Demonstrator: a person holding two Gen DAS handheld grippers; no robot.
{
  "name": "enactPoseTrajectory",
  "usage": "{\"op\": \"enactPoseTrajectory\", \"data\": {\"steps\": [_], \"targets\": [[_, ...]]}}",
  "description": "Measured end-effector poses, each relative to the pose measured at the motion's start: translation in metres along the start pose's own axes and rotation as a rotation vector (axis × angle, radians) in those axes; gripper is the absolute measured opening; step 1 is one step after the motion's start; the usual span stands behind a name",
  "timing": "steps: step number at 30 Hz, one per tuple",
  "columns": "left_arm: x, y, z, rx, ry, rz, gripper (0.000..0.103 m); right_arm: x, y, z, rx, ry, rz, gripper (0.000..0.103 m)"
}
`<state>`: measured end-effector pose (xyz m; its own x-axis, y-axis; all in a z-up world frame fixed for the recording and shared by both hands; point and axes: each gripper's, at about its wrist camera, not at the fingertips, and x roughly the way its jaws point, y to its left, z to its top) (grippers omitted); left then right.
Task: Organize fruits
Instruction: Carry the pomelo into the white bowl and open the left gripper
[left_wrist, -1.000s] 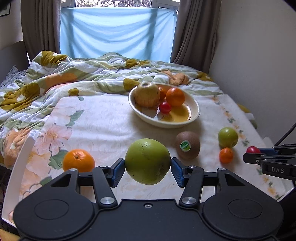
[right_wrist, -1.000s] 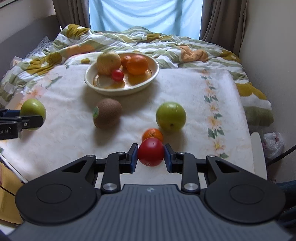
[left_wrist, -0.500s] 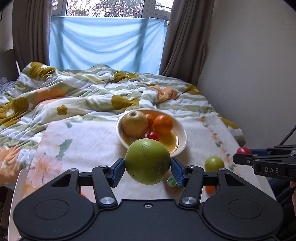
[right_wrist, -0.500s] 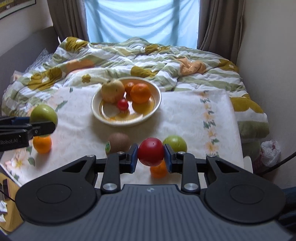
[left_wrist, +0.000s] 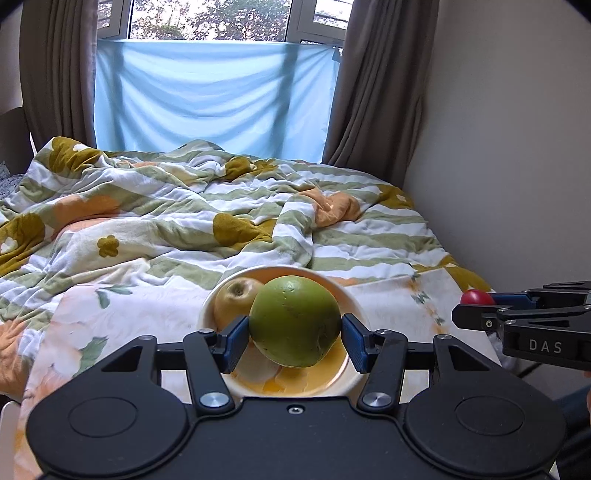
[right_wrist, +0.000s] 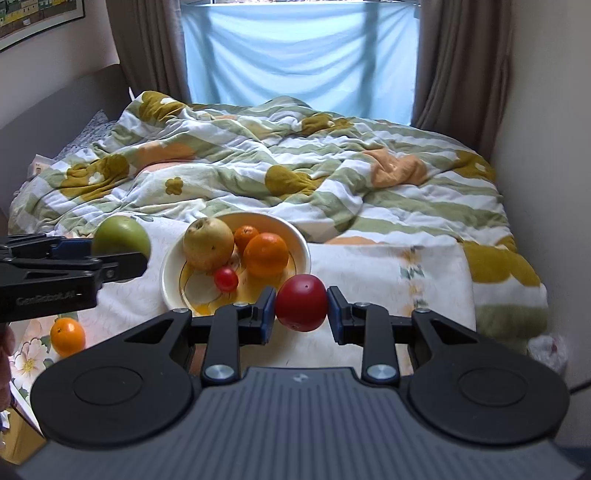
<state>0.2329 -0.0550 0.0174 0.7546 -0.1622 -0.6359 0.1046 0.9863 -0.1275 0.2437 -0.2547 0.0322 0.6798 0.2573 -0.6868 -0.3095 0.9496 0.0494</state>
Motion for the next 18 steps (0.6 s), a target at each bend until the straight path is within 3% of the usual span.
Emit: {"op": "enactPoseTrajectory", "data": {"steps": [18], "targets": [[0.101,-0.022,0.001,-0.002,0.136,0.034,0.059,0.084,-0.049,0.030,-0.027,0.078,0.069,0.045]]}}
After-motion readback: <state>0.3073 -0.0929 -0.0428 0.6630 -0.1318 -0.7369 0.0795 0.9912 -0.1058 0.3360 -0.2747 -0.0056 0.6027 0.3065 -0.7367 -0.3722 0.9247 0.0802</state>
